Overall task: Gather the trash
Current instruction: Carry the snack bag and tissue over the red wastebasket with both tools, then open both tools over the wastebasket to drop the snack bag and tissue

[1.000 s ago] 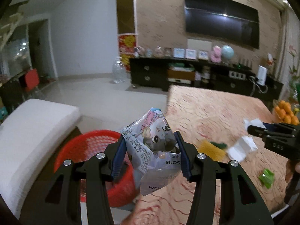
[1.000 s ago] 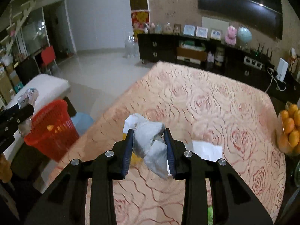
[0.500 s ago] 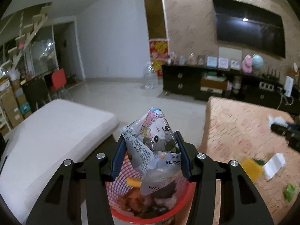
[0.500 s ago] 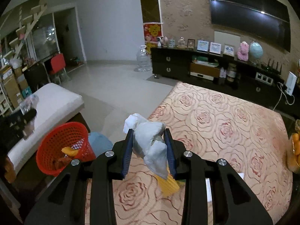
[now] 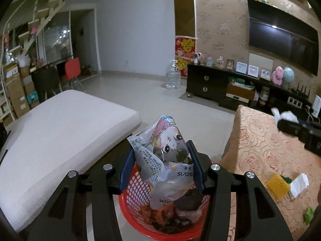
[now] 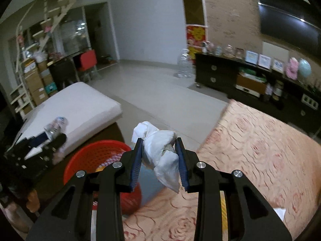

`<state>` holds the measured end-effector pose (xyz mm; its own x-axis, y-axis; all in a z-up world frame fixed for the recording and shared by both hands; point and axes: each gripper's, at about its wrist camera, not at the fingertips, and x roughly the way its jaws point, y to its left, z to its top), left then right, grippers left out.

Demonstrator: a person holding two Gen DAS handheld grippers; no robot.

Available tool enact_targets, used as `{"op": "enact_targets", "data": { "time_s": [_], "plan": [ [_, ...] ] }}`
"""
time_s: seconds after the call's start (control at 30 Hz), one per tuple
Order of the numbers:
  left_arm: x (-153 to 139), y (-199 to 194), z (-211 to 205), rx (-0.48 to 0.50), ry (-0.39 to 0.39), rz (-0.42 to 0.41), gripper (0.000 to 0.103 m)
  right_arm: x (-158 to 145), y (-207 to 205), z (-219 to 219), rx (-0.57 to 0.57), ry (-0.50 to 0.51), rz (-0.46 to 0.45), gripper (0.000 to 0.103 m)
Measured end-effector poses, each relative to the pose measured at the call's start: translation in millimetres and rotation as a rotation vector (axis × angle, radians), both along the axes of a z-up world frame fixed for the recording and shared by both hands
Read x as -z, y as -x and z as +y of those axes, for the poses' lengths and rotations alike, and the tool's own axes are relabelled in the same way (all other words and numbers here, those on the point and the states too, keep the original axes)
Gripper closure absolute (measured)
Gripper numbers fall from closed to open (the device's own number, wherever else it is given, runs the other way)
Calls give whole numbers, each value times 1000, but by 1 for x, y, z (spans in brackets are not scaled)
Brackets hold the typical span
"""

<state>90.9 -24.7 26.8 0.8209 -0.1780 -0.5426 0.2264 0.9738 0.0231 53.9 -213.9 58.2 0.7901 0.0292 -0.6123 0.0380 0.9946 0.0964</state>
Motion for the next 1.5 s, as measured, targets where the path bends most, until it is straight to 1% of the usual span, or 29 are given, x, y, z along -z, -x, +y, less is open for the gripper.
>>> {"op": "enact_targets", "data": {
  "time_s": [0.07,0.17,0.33,0.53,0.73,0.87,1.23,1.5],
  "plan": [
    [2,-3,2,-12,-3,6,55,-3,-7,9,-31,-6,-6,71],
    [4,-5,5,-24,-12,12,55,1,-11,17,-65,-23,-7,71],
    [10,-7,8,-34,-22,29,55,15,-23,28,-86,-45,35,71],
    [16,-11,10,-42,-31,46,55,23,-28,36,-109,-63,54,71],
    [27,-19,16,-55,-22,92,55,33,-34,45,-148,-75,90,71],
    [36,-25,16,-47,-17,131,55,41,-39,51,-162,-83,116,71],
    [70,-36,14,-22,-57,218,55,63,-53,65,-213,-111,187,71],
    [74,-33,9,-6,-96,214,54,79,-60,77,-229,-105,236,71]
  ]
}}
